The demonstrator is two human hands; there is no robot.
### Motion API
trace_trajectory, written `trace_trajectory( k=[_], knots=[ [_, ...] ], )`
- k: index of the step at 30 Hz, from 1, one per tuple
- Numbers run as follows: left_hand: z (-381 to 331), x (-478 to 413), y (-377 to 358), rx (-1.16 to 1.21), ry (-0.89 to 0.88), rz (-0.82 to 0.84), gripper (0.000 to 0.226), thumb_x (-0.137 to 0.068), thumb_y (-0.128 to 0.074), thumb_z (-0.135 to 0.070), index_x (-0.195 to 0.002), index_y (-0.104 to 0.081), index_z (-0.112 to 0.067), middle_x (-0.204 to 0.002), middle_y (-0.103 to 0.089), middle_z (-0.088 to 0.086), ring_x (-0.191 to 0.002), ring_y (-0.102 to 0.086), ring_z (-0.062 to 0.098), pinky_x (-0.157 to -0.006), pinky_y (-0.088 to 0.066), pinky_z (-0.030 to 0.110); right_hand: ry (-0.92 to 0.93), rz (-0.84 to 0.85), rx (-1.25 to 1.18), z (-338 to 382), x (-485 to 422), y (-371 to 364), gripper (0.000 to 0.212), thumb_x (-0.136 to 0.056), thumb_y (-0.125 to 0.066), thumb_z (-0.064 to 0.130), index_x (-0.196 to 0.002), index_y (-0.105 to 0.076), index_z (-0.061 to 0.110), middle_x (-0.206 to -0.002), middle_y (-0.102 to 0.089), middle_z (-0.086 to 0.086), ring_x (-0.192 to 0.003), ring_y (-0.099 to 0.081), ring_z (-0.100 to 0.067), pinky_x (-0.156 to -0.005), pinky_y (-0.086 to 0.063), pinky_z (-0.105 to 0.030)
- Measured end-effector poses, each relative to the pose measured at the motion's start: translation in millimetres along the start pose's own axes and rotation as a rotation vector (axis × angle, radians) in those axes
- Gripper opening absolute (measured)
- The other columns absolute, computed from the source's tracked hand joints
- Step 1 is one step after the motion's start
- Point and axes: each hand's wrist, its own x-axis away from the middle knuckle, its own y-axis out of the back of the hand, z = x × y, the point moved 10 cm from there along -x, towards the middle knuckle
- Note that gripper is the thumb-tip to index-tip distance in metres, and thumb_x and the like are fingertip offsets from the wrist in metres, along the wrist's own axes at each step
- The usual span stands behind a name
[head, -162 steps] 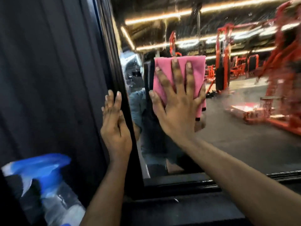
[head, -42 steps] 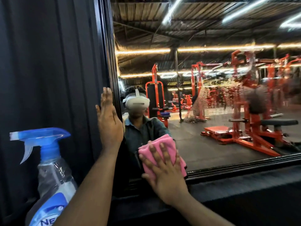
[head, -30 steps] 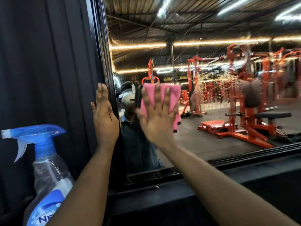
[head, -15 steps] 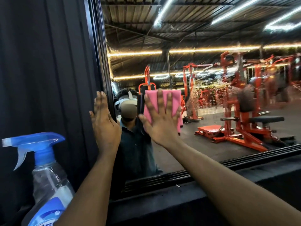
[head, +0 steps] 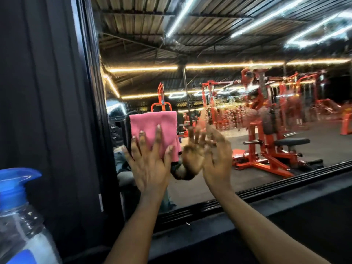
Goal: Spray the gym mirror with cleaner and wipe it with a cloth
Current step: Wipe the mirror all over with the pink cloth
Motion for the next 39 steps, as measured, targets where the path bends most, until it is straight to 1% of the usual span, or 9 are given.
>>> trace_trajectory(
  k=[4, 9, 15, 19, 22, 25, 30, 35, 39],
  knots=[
    [6.4, 0.5, -1.4, -0.083, 0.039, -0.023, 0.064, -0.099, -0.044, -0.062, -0.153, -0.048, -0.028, -0.146, -0.042, 0.025, -0.131, -0.035, 0.041, -0.114, -0.018, 0.063, -0.086, 0.085, 0.503, -91.1, 25.4, 43.7, 0.058, -0.103, -0.038, 0.039, -0.158, -0.035, 0.024, -0.169, -0.024, -0.004, -0.154, -0.026, -0.028, -0.123, -0.018, -0.063],
    [13.3, 43.9, -20.8, -0.094, -0.003, -0.007, 0.072, -0.097, -0.046, -0.062, -0.155, -0.044, -0.02, -0.17, -0.016, 0.016, -0.155, -0.013, 0.04, -0.122, -0.001, 0.065, -0.028, 0.274, 0.78, -155.7, 22.7, 46.6, 0.063, -0.107, -0.024, 0.049, -0.166, -0.014, 0.028, -0.175, -0.003, -0.005, -0.161, -0.005, -0.027, -0.122, -0.013, -0.068],
    [-10.1, 29.2, -26.2, -0.131, -0.069, 0.004, 0.076, -0.099, -0.041, -0.067, -0.165, -0.015, -0.039, -0.175, 0.003, 0.008, -0.16, 0.005, 0.039, -0.116, 0.004, 0.078, 0.012, 0.2, 0.736, -157.6, 22.4, 43.1, 0.063, -0.106, -0.027, 0.049, -0.166, -0.016, 0.032, -0.175, -0.003, -0.001, -0.161, -0.003, -0.026, -0.122, -0.009, -0.07],
    [-81.5, -54.3, -29.4, -0.148, -0.185, -0.032, 0.072, -0.102, -0.025, -0.075, -0.165, -0.005, -0.044, -0.175, 0.002, 0.008, -0.159, 0.005, 0.041, -0.114, 0.0, 0.081, 0.022, 0.179, 0.708, -158.3, 23.4, 45.5, 0.064, -0.104, -0.03, 0.048, -0.165, -0.021, 0.03, -0.175, -0.003, 0.0, -0.161, -0.003, -0.026, -0.121, -0.012, -0.072],
    [-103.3, -101.4, -27.0, -0.146, -0.114, -0.042, 0.073, -0.101, -0.018, -0.077, -0.164, -0.003, -0.044, -0.175, 0.002, 0.008, -0.159, 0.003, 0.041, -0.114, 0.002, 0.081, 0.025, 0.184, 0.696, -159.8, 24.1, 45.3, 0.064, -0.104, -0.031, 0.049, -0.165, -0.022, 0.031, -0.175, -0.004, 0.001, -0.161, -0.004, -0.026, -0.12, -0.013, -0.072],
    [-95.1, -40.8, -34.0, -0.18, -0.103, -0.03, 0.072, -0.103, -0.023, -0.073, -0.165, -0.004, -0.042, -0.175, 0.003, 0.01, -0.159, 0.004, 0.041, -0.115, 0.001, 0.081, 0.018, 0.19, 0.691, -160.7, 23.8, 46.7, 0.064, -0.104, -0.032, 0.049, -0.165, -0.023, 0.031, -0.175, -0.004, 0.0, -0.161, -0.005, -0.026, -0.12, -0.013, -0.072],
    [-79.4, 116.7, -69.0, -0.13, -0.159, 0.09, 0.077, -0.097, -0.05, -0.065, -0.164, -0.022, -0.04, -0.174, -0.005, 0.013, -0.159, -0.004, 0.043, -0.111, -0.009, 0.084, 0.012, 0.199, 0.684, -161.9, 24.7, 46.6, 0.064, -0.104, -0.028, 0.052, -0.165, -0.02, 0.033, -0.175, -0.004, 0.0, -0.161, -0.004, -0.026, -0.12, -0.012, -0.072],
    [-92.7, -2.3, -46.3, -0.147, -0.13, 0.016, 0.076, -0.1, -0.034, -0.074, -0.165, -0.008, -0.042, -0.175, 0.0, 0.011, -0.159, 0.002, 0.042, -0.114, 0.0, 0.082, 0.003, 0.192, 0.641, -161.7, 24.2, 48.8, 0.064, -0.104, -0.031, 0.05, -0.165, -0.021, 0.035, -0.175, -0.004, 0.001, -0.161, -0.003, -0.025, -0.122, -0.009, -0.069],
    [-96.7, -74.9, -29.1, -0.194, -0.107, -0.011, 0.075, -0.101, -0.021, -0.078, -0.165, -0.003, -0.043, -0.175, 0.0, 0.012, -0.159, 0.0, 0.043, -0.112, -0.006, 0.083, 0.008, 0.199, 0.651, -159.8, 22.8, 48.7, 0.064, -0.103, -0.034, 0.049, -0.164, -0.022, 0.034, -0.175, -0.004, 0.002, -0.162, -0.002, -0.024, -0.123, -0.007, -0.067]
  ],
)
